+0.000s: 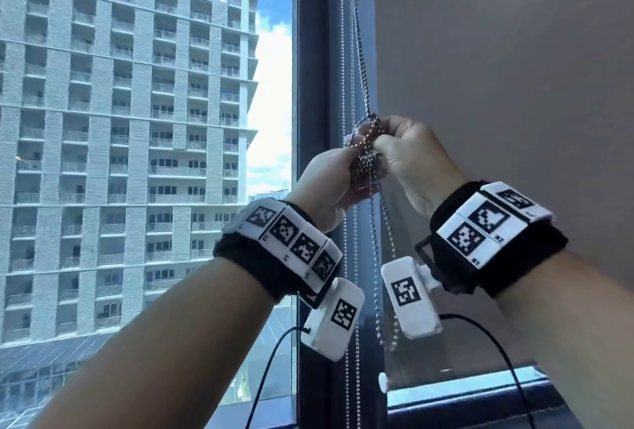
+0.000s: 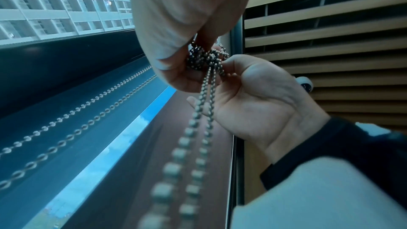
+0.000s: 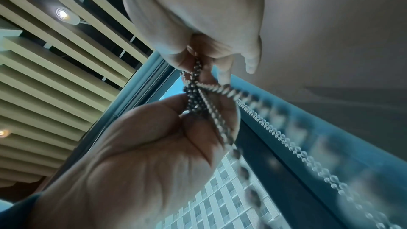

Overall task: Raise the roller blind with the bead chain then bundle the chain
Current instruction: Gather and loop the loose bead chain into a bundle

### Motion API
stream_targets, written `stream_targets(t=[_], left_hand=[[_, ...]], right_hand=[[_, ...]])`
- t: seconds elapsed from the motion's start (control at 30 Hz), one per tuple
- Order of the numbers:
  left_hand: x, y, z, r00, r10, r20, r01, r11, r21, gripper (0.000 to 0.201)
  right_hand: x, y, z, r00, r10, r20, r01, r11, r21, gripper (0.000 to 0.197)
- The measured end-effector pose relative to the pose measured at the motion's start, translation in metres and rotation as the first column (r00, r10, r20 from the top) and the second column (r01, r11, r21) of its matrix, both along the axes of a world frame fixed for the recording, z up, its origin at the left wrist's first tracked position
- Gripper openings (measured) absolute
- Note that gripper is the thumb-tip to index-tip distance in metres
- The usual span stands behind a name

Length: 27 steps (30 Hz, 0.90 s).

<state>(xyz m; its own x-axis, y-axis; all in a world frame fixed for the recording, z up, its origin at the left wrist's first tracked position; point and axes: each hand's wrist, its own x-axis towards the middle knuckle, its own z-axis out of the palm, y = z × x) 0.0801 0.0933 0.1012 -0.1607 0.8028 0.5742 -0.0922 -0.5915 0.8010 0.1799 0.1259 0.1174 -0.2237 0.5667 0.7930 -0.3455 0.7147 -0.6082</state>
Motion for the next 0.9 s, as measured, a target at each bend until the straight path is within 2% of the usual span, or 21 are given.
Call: stream_targets(t=[0.17,0.37,0.47,0.57,0.67,0.77,0.9], left_hand=[[-0.003,-0.003,0.003,1.000,-0.014,0.005,0.014,1.000,-0.026,0.018],[-0.008,0.001,0.001,0.999,0.033,-0.023,-0.032,0.999,0.035,0.021],[-0.009,0.001,-0.001,0.999,-0.017,-0.033,0.016,1.000,-0.017,0.019],[-0.007,0.001,-0.001,0.997,-0.034,-0.065,0.030,0.998,-0.059,0.018],[-0.006,0.002,-0.001,0.996,-0.019,-0.083,0.016,0.999,-0.037,0.016],[-0.010,0.004,0.000,0.995,-0.003,-0.103,0.002,1.000,-0.012,0.013],[-0.015,0.006,0.002,0.996,-0.006,-0.094,0.005,1.000,-0.011,0.016]], right_hand=[[0.005,0.003,0.001,0.992,-0.127,-0.014,0.128,0.988,0.090,0.027],[0.008,0.009,-0.004,0.991,-0.103,-0.083,0.112,0.987,0.115,0.016],[0.006,0.015,-0.007,0.976,-0.186,-0.112,0.203,0.965,0.168,0.015],[0.006,0.020,-0.010,0.899,-0.424,-0.111,0.438,0.855,0.279,0.013],[0.008,0.022,-0.011,0.813,-0.568,-0.129,0.565,0.715,0.412,0.011],[0.008,0.026,-0.009,0.766,-0.615,-0.187,0.617,0.622,0.482,0.018],[0.007,0.033,-0.012,0.762,-0.607,-0.224,0.625,0.598,0.502,0.029]])
